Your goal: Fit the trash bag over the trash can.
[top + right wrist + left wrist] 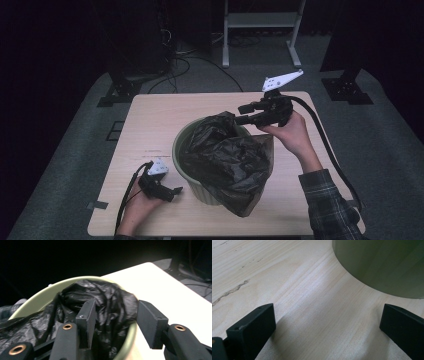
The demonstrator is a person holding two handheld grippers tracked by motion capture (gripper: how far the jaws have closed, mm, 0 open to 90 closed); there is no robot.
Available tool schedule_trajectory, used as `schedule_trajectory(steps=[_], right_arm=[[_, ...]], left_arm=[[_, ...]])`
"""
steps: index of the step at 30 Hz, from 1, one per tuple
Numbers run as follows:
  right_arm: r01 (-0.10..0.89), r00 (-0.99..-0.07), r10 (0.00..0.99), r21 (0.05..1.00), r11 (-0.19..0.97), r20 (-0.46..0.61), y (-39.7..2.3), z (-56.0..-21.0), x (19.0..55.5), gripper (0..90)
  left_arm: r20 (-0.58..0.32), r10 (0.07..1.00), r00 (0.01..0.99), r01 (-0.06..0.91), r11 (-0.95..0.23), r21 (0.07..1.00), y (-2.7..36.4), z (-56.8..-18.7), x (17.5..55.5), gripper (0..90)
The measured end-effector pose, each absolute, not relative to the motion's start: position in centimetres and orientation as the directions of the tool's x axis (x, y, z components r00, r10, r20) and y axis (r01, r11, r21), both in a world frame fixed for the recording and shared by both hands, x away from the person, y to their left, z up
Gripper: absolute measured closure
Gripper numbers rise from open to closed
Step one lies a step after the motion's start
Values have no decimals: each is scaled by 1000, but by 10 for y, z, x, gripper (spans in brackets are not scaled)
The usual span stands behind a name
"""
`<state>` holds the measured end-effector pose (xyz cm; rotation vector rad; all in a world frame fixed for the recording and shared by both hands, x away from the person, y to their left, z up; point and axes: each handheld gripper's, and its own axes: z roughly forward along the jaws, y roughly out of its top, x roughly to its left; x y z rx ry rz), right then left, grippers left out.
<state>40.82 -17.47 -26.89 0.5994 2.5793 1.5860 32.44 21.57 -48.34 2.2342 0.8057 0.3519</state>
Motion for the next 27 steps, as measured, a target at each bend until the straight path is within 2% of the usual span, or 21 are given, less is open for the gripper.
schedule_trajectory(steps=[6, 10, 11, 14, 18, 21, 22, 24, 25, 27], right_arm=[[321, -909, 377, 877, 356, 180, -173, -275, 427, 561], [350, -906, 368, 855, 383, 207, -162, -286, 440, 587], [355, -906, 366, 851, 386, 212, -160, -288, 441, 616], [338, -917, 342, 852, 400, 204, -154, -293, 439, 779], [304, -938, 295, 841, 447, 183, -146, -296, 427, 877], [298, -945, 270, 821, 487, 183, -139, -299, 421, 852], [292, -947, 270, 807, 513, 172, -136, -301, 419, 781], [288, -950, 264, 799, 528, 168, -133, -302, 417, 703], [284, -950, 267, 802, 525, 162, -133, -302, 416, 628], [290, -944, 289, 816, 500, 158, -137, -299, 415, 570]], left_arm=[[11, 643, 766, 445, -542, 713, 216, -483, 324, 0], [10, 642, 766, 444, -542, 714, 216, -483, 324, 0], [10, 642, 767, 444, -542, 714, 216, -483, 324, 0], [11, 642, 767, 444, -542, 714, 216, -483, 324, 0], [10, 642, 767, 444, -542, 714, 216, -483, 324, 0], [10, 642, 767, 444, -542, 714, 216, -483, 324, 0], [10, 642, 767, 444, -542, 714, 216, -483, 324, 0], [10, 642, 767, 444, -542, 714, 215, -483, 324, 0], [10, 642, 766, 444, -541, 714, 215, -483, 324, 0], [10, 642, 767, 444, -542, 714, 216, -483, 324, 0]])
